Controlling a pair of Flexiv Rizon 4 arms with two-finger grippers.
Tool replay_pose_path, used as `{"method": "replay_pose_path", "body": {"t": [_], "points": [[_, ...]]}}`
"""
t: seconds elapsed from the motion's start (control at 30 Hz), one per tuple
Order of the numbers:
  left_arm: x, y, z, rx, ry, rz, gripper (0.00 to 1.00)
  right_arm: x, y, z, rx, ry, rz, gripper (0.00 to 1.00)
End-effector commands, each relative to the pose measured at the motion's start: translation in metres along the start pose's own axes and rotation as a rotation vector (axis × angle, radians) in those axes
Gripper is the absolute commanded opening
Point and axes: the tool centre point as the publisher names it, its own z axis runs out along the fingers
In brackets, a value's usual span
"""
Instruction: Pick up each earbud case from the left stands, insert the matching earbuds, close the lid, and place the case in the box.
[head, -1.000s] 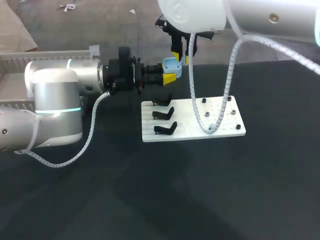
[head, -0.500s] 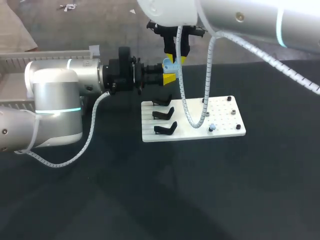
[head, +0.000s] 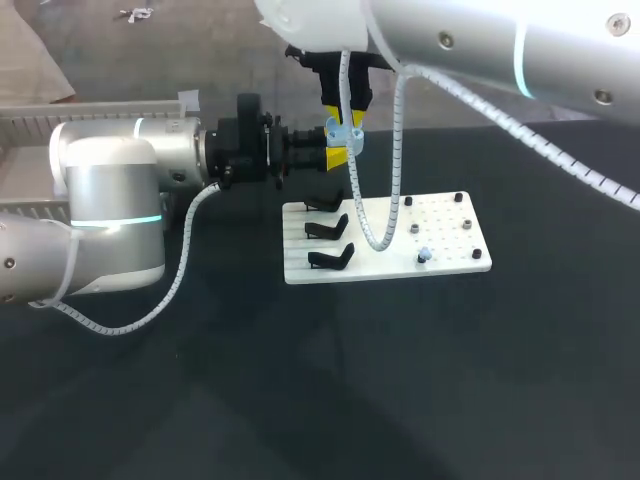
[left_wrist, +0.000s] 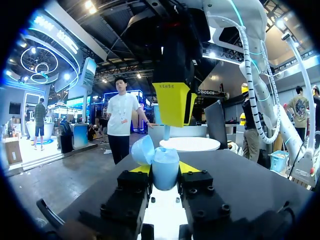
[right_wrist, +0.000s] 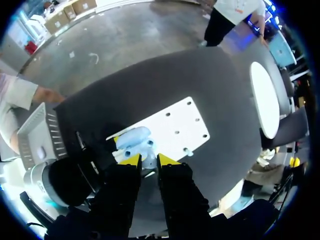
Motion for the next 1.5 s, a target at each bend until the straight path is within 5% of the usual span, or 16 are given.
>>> {"method": "replay_pose_path", "body": {"t": [0.03,1.5], "points": [[0.001,0.0,0.0,-0.003,-0.003,0.003,0.0,-0.002,0.002,0.001,0.009,0.004,-0.001,0.0],[0.001,0.0,0.0,-0.003,-0.003,0.003,0.0,-0.006,0.004,0.014,0.025,0.014,0.013,0.0]]}}
